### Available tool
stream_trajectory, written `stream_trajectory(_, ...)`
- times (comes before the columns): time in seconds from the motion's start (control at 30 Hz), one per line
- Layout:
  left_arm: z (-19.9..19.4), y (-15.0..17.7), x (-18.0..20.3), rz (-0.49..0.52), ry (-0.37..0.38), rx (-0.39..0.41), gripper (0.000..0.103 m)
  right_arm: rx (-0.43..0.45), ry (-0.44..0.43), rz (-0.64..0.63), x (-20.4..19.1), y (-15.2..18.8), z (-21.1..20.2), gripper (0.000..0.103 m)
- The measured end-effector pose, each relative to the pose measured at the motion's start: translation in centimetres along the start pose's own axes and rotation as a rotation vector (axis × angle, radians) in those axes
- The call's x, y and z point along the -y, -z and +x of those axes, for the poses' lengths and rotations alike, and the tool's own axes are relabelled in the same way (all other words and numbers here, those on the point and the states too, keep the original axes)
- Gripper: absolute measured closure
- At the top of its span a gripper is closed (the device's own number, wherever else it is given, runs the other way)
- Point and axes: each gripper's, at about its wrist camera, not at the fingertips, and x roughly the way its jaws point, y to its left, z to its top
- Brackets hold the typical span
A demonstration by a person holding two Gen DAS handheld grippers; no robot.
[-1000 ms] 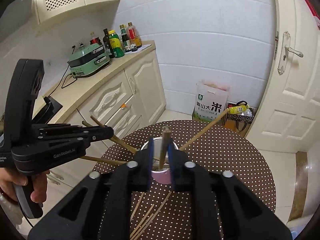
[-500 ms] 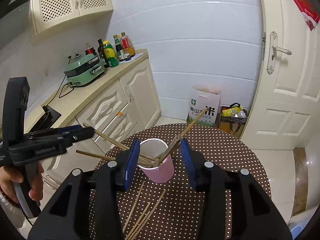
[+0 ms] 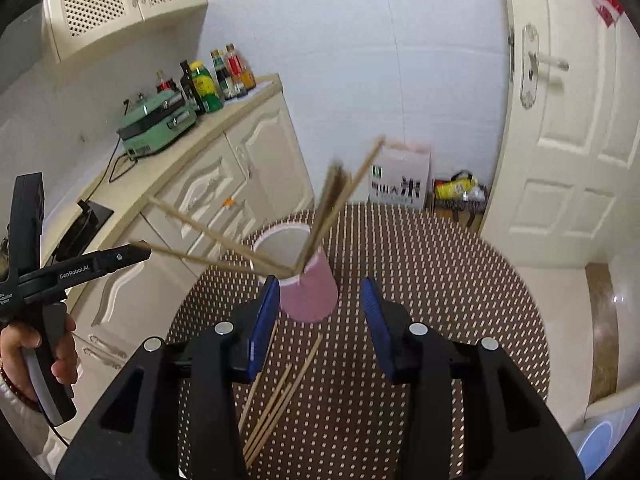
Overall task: Organize utensils
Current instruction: 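Lower both open grippers to the pile and close each on a chopstick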
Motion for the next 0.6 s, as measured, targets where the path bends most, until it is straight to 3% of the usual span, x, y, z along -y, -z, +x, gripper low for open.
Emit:
stream_trajectory(0.23,4.5,3.5,-0.9,-0.049,-0.003,-0.163,0.043,-0.119,-0.011,0.065,0.8,2.5,3.3,0.063)
stream_trajectory(0.43,9.1,6.9,0.8,0.007,0.029,-0.316,0.043,-0.227,-0.032,0.135,1.9,4.6,5.9,0.063)
stream_trajectory(0.6,12.0,8.0,2.5,0.047,0.037,-0.369,0.043,-0.288,-0.041,0.202,2.7,5.3,7.4,0.063)
